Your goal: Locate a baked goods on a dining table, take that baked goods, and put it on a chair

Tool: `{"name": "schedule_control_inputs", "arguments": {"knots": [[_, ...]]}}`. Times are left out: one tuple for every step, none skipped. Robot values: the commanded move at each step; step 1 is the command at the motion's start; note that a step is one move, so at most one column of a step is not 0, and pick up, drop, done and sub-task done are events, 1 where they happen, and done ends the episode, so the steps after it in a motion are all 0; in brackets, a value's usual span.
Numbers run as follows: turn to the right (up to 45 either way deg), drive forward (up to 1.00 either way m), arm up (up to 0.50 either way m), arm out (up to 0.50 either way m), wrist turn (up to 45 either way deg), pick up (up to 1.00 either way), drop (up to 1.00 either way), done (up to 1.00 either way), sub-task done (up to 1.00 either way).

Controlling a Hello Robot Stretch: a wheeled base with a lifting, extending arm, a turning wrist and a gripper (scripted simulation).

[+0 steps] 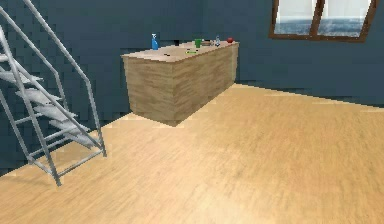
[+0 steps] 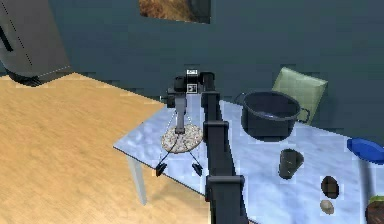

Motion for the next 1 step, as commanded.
{"name": "schedule_control_inputs", "arguments": {"knots": [[0.0,0.0,0.0,0.0,45.0,0.0,0.0,0.0,0.0]]}}
